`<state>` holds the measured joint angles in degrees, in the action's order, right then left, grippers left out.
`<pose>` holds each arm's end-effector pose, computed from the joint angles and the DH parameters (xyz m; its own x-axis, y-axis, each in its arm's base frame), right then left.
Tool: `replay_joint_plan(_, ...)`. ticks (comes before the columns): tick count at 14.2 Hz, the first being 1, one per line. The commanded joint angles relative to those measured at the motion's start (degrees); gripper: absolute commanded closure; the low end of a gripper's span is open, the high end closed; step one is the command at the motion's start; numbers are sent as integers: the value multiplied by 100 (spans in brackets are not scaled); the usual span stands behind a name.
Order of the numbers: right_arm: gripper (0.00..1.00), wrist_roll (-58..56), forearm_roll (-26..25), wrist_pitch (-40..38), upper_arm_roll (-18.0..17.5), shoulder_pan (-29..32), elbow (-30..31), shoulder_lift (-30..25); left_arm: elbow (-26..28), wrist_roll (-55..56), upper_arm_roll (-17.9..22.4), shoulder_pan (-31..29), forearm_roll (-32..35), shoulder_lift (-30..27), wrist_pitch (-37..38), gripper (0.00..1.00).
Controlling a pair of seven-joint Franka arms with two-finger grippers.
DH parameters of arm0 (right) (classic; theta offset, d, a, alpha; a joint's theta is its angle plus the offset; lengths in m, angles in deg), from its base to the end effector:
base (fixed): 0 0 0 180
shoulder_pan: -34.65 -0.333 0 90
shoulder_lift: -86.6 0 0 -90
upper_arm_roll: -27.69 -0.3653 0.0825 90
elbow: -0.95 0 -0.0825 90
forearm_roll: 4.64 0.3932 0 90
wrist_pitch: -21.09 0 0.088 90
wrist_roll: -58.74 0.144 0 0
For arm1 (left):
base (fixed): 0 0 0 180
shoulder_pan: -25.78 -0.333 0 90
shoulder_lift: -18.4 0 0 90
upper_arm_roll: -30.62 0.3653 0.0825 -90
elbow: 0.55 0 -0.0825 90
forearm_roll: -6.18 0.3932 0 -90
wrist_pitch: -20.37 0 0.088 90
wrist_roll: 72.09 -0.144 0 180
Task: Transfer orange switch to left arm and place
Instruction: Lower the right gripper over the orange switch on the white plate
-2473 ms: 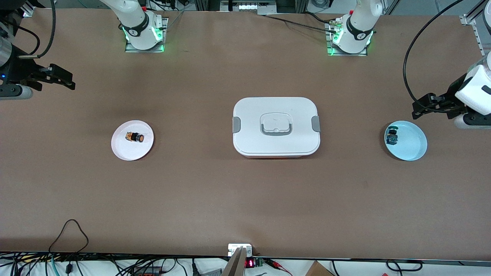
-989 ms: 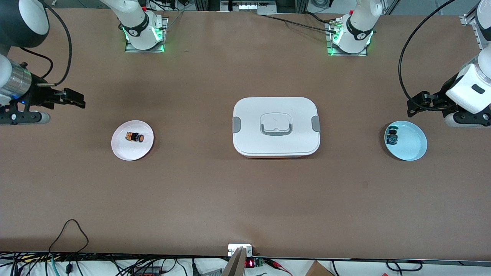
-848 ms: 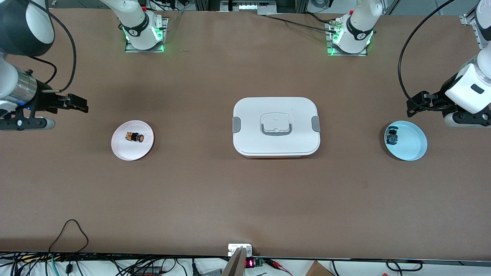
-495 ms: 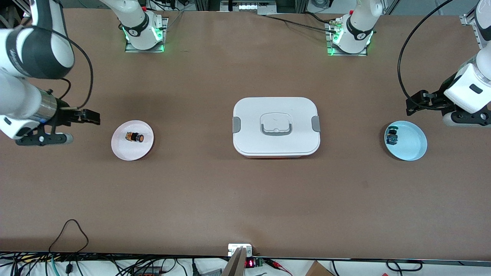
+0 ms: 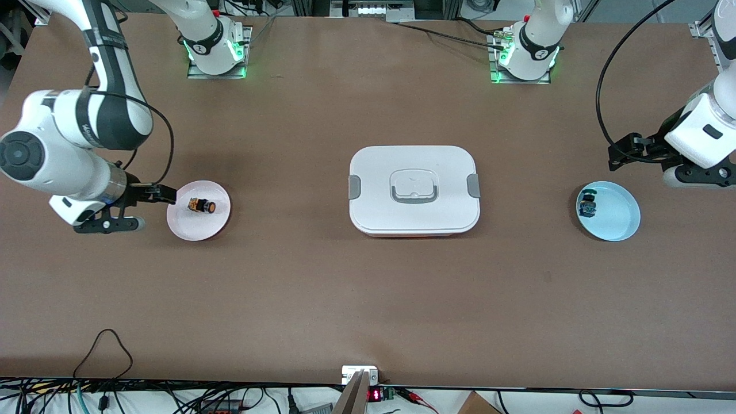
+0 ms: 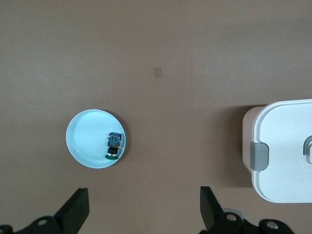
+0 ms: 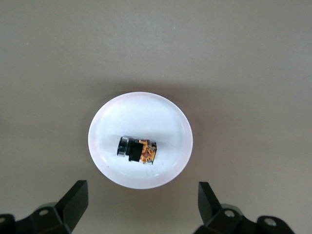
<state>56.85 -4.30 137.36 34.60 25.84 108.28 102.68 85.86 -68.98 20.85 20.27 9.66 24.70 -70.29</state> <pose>0.6230 0.0250 0.3609 0.9903 0.0638 -0.1231 0.0673 -0.9974 0.0243 0.6005 -0.0303 0.6048 0.9993 -0.0204 -0.0319 -0.0218 -0.9988 -0.0438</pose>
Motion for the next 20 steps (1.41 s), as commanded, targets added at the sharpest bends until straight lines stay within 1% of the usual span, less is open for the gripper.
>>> replay_joint_plan(1, 0, 5, 185, 544, 3, -33, 595, -149, -98, -66, -25, -3, 127, -41, 145, 0)
replay_joint_plan(4, 0, 5, 185, 940, -5, -51, 912, -18, -89, -66, -34, -3, 127, -50, 171, 0)
replay_joint_plan(6, 0, 13, 194, 1177, -5, -51, 1018, 140, -89, -66, -17, -3, 127, -59, 171, 0)
replay_joint_plan(10, 0, 391, 413, 1415, 3, -156, 1019, 439, -98, -21, -43, -3, 109, -68, 180, 0)
replay_joint_plan(13, 0, 856, 413, 1767, 3, -288, 1010, 738, -89, -30, -61, -3, 109, -68, 180, 0)
replay_joint_plan(20, 0, 1199, 528, 1846, 21, -174, 1036, 888, -89, -57, -43, -55, 100, -68, 250, 0)
